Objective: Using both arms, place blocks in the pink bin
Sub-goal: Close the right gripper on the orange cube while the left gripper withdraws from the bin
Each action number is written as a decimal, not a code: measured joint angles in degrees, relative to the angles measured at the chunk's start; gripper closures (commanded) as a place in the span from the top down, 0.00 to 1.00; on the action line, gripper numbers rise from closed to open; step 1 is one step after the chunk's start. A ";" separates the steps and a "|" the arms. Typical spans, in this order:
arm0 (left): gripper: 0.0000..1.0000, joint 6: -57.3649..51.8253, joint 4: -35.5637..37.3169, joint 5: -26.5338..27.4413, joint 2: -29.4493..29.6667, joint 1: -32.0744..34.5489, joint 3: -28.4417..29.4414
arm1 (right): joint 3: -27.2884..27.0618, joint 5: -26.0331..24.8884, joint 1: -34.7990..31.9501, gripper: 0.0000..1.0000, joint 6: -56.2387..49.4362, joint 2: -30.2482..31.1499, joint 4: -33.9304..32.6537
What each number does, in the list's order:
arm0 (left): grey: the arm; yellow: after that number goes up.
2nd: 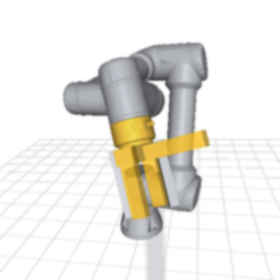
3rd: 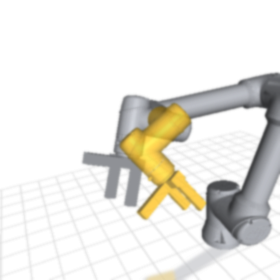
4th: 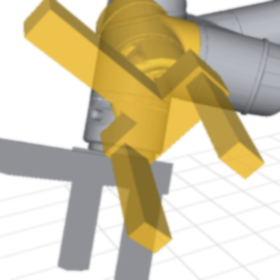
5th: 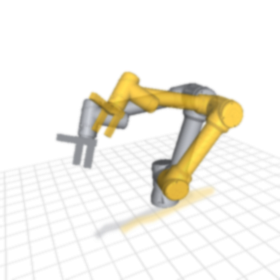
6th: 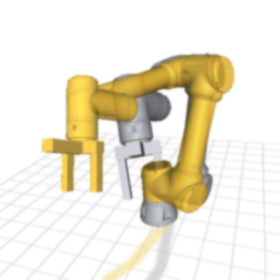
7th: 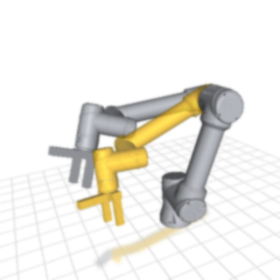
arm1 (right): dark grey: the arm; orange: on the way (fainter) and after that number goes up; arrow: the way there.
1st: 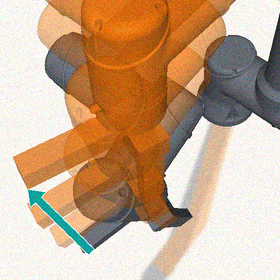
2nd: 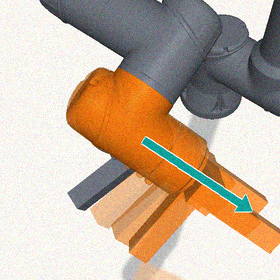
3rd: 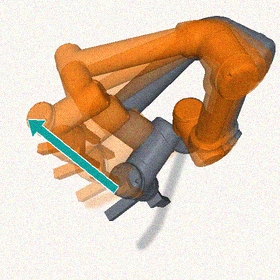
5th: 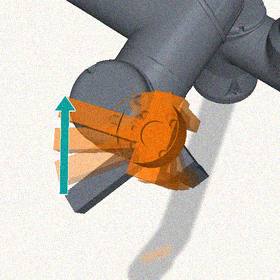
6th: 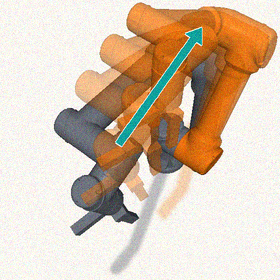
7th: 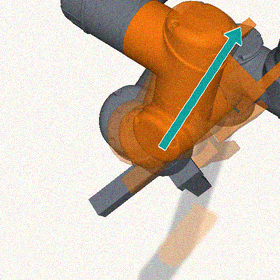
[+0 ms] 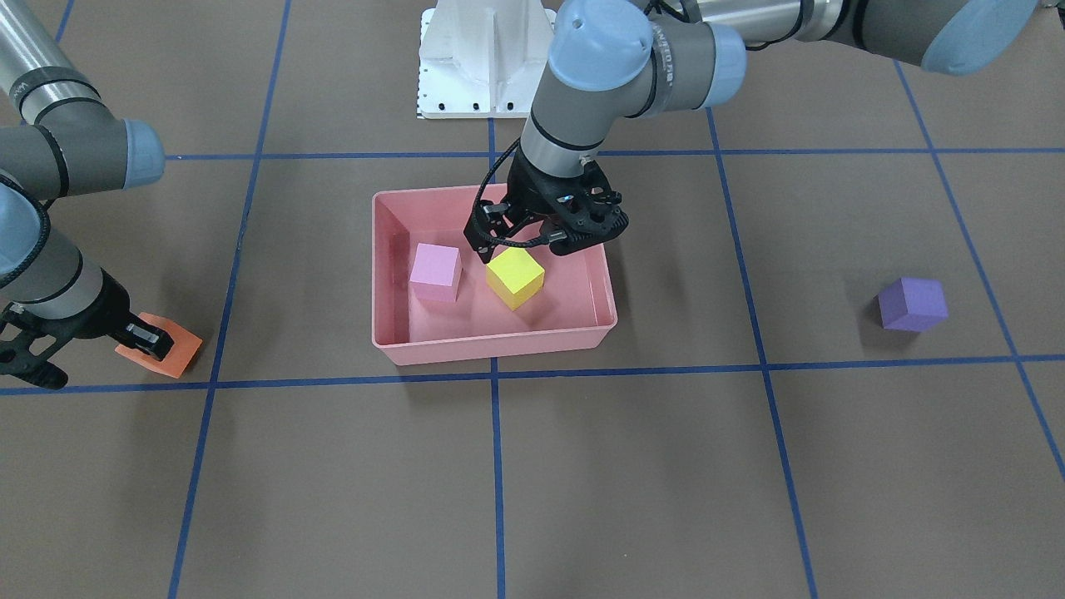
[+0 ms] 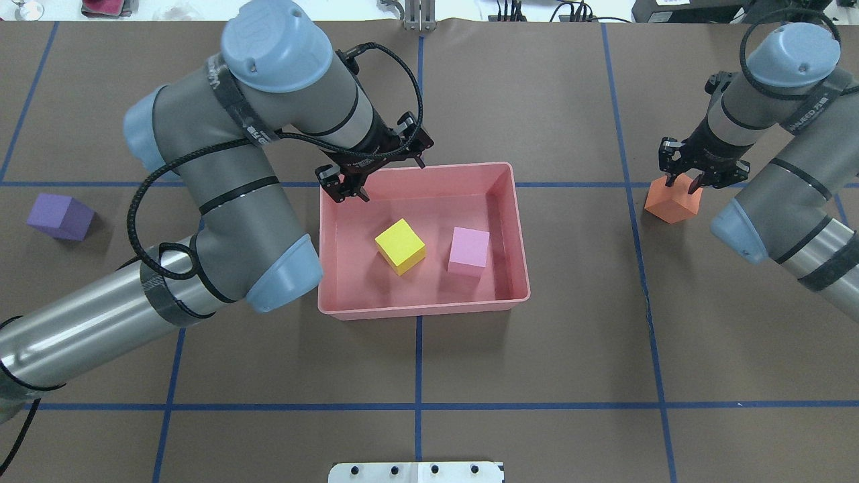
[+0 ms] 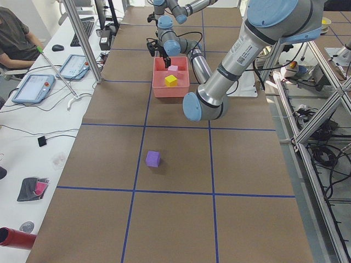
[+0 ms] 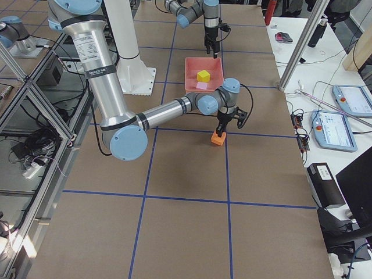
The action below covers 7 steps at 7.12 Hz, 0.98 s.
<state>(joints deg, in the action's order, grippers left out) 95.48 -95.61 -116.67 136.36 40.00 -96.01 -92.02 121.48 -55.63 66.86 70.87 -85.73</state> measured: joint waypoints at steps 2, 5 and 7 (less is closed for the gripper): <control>0.99 -3.03 0.48 -2.97 -3.70 5.35 -4.37 | -1.69 -0.17 -0.18 0.96 0.48 -3.39 -5.28; 0.99 -5.13 0.62 -4.32 -6.43 7.32 -6.18 | -2.72 -0.03 -0.86 1.00 0.42 -2.20 -6.72; 0.99 -5.19 0.68 -4.14 -6.53 7.40 -6.21 | -2.88 0.02 -0.84 1.00 0.70 -0.06 -6.42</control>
<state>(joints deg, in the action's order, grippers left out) 90.29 -94.94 -120.81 129.83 47.40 -102.22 -94.90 121.50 -56.46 67.55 70.80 -92.14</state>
